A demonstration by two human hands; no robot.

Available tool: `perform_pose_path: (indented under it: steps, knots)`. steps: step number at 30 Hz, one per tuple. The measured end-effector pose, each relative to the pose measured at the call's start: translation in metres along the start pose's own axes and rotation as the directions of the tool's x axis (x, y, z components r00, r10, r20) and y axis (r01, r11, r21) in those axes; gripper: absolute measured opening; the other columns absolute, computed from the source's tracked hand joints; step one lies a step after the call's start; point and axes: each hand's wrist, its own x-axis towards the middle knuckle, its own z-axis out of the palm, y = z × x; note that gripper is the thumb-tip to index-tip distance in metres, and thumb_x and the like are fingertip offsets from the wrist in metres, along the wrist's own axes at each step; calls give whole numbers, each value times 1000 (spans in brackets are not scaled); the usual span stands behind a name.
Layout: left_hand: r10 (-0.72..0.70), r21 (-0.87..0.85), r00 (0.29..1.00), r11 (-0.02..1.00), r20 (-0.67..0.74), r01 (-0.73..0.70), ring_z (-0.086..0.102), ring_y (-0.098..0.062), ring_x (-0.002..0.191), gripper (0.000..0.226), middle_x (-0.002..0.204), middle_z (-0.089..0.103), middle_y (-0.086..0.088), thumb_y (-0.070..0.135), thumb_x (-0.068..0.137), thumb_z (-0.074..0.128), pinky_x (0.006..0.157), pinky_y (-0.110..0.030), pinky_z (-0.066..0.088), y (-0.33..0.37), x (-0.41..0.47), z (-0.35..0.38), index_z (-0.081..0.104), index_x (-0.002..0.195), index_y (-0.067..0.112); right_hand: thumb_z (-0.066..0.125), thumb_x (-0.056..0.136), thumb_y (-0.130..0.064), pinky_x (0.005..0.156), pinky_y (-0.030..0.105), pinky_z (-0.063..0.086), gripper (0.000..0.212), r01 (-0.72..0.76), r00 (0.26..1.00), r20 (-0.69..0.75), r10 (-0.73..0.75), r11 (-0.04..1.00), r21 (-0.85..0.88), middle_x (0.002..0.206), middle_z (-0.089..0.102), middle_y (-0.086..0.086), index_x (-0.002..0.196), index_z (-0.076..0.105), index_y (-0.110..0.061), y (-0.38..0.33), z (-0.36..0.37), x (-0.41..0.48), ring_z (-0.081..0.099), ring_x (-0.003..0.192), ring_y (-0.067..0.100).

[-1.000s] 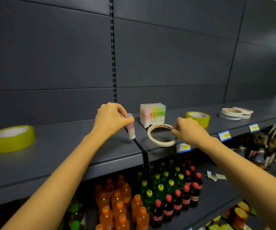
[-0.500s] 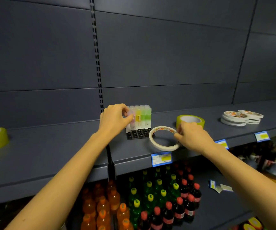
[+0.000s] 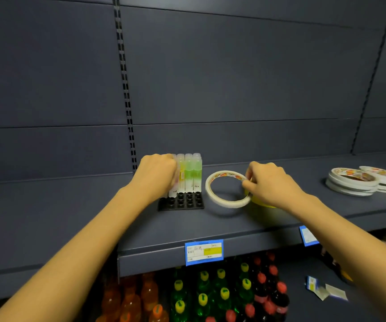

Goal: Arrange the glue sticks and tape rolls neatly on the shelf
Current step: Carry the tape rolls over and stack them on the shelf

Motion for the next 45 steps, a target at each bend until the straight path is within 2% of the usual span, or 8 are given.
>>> perform_pose_path:
  steps: [5, 10, 16, 21, 29, 35, 40, 45]
  knots:
    - [-47, -8, 999, 999, -25, 46, 61, -27, 75, 30, 91, 60, -4, 27, 97, 31, 55, -29, 28, 7, 6, 5, 50, 79, 14, 52, 92, -33, 68, 35, 46, 15, 17, 1000, 10, -17, 998, 55, 98, 64, 8, 91, 53, -19, 20, 3, 14, 54, 82, 25]
    - [-121, 112, 992, 987, 38, 116, 55, -25, 67, 30, 86, 61, -3, 30, 94, 34, 50, -26, 23, 7, 4, 0, 49, 72, 14, 53, 91, -34, 68, 33, 41, 18, 36, 999, 8, -37, 995, 92, 100, 64, 9, 93, 55, -17, 45, 0, 18, 51, 84, 26]
    - [-221, 246, 974, 948, 57, 201, 56, -21, 98, 36, 106, 58, -2, 38, 94, 36, 63, -29, 34, 28, 17, -18, 62, 101, 14, 52, 89, -29, 71, 33, 38, 14, 58, 998, 9, -59, 989, 134, 104, 64, 10, 92, 54, -16, 89, -17, 29, 54, 95, 32]
    - [-209, 90, 977, 974, 28, 206, 53, -21, 107, 40, 116, 59, -2, 40, 95, 37, 73, -30, 38, 96, 47, -29, 60, 118, 15, 53, 89, -29, 76, 36, 41, 11, 63, 998, 18, -65, 993, 102, 106, 65, 10, 87, 52, -18, 147, -44, 40, 55, 100, 33]
    - [-270, -148, 962, 953, -29, 263, 55, -24, 106, 37, 106, 63, -4, 39, 93, 46, 74, -36, 45, 201, 94, -39, 67, 110, 14, 56, 90, -30, 64, 33, 42, 23, -25, 1000, 11, 25, 999, 23, 92, 67, 13, 86, 62, -8, 268, -75, 54, 56, 80, 29]
    - [-308, -163, 951, 939, -12, 302, 56, -20, 105, 35, 106, 64, 1, 41, 93, 44, 70, -31, 43, 237, 100, -40, 66, 110, 19, 58, 91, -35, 76, 37, 49, 32, -53, 991, 123, 57, 998, -38, 99, 68, 13, 97, 65, -4, 316, -64, 65, 62, 92, 29]
    - [-368, -139, 930, 920, 9, 366, 56, -23, 107, 34, 107, 65, -2, 38, 92, 46, 73, -34, 44, 231, 87, -50, 67, 107, 16, 51, 91, -48, 73, 34, 41, 39, 79, 996, -20, -87, 963, -258, 115, 62, 7, 112, 58, -16, 301, -68, 68, 59, 103, 30]
    - [-482, -78, 876, 872, 33, 483, 60, -27, 102, 31, 107, 67, -5, 37, 92, 48, 69, -31, 41, 206, 48, -68, 68, 102, 15, 51, 91, -46, 85, 37, 44, 37, 433, 901, -3, -433, 901, 30, 124, 55, -1, 120, 54, -23, 224, -63, 60, 55, 111, 25]
